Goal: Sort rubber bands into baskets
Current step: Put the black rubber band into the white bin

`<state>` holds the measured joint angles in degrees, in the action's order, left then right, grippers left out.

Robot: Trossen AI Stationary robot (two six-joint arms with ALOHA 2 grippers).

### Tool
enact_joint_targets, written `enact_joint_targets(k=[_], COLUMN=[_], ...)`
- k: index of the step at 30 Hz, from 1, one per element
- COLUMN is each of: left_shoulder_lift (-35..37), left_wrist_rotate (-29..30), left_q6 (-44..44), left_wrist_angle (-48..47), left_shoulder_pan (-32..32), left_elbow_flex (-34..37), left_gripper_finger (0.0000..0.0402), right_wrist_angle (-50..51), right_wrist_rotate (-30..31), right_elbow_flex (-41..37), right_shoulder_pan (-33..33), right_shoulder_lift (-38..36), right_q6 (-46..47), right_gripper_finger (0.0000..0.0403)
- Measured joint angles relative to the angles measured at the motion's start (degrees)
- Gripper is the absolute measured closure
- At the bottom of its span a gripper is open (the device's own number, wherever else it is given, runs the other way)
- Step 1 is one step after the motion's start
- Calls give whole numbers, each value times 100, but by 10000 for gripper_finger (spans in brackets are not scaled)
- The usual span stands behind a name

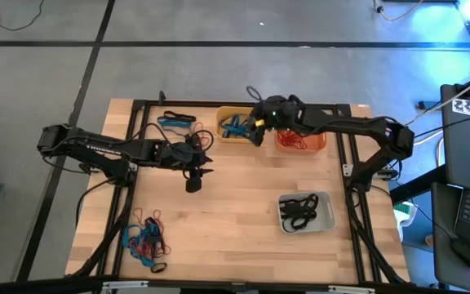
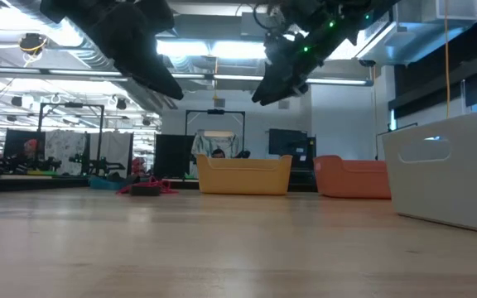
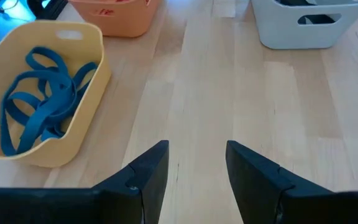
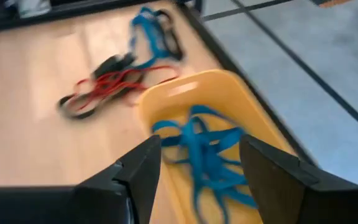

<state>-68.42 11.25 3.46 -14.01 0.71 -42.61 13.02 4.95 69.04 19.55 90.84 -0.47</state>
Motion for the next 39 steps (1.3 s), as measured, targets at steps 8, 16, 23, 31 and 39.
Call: enact_joint_targets(k=[8,16,23,31,39], left_shoulder_lift=[0,0,-388,-1093,-1415], left_wrist_rotate=[744,1263,1245,1031,651], left_q6=[328,1169,1266,1303,1609], left_wrist_angle=[-296,-679,-998,-1151,-1202], left_shoulder_pan=[0,-287,-422,-665,-1179], left_elbow_flex=[2,2,2,2,2], left_gripper_finger=[243,243,243,243,243], right_wrist_angle=[266,-818,-943,-1042,-991], right_wrist_rotate=[139,518,496,496,494], right_elbow_flex=[-180,-919,-984,-984,-984], right_shoulder_pan=[-910,-1676,-1847,-1845,-1843], right_shoulder_lift=[-7,12,12,12,14], right_q6=[-152,-142,-154,-144,-138], right_gripper_finger=[187,187,187,187,187])
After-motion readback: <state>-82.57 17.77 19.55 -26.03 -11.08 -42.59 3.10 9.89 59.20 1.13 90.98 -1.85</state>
